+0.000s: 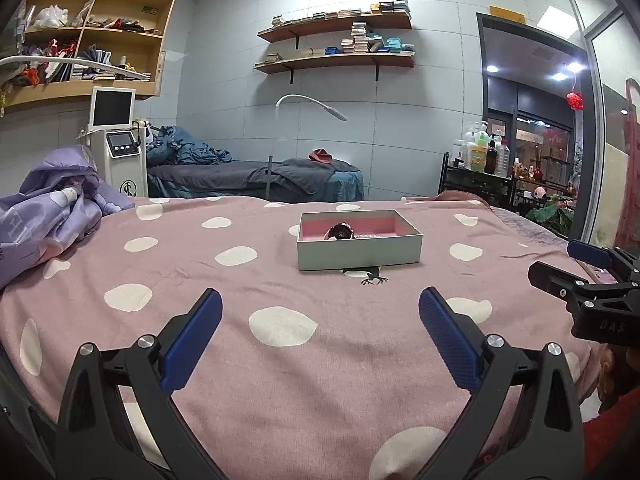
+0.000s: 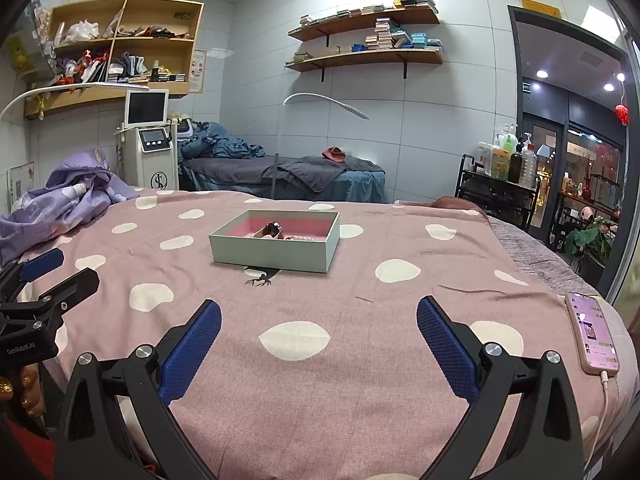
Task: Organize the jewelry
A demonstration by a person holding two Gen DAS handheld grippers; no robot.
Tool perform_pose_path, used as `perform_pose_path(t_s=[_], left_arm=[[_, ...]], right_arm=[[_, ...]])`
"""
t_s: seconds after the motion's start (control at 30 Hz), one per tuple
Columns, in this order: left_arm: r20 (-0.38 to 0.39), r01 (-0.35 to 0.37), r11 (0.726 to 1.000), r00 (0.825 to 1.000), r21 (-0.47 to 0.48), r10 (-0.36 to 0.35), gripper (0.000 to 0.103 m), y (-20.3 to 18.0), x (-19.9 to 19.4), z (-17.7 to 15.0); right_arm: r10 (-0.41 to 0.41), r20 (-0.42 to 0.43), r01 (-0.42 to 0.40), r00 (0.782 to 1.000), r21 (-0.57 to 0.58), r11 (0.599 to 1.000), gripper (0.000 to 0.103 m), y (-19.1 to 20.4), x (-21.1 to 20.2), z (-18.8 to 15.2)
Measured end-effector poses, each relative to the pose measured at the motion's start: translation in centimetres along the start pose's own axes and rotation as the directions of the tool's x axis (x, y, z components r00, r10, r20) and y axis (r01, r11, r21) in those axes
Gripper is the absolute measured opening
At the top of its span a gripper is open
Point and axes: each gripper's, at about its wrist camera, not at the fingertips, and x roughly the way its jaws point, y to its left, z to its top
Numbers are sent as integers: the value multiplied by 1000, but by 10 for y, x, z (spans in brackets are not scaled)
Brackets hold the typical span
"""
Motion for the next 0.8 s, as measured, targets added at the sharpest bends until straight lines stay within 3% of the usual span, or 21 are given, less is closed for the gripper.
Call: perform_pose_path(t_s=[0.8], left_arm=[[-17,-18,1000,1000,-12,18,97,1,4,1]], right_arm=[[0,-2,0,1000,-1,1000,96,-1,0,0]])
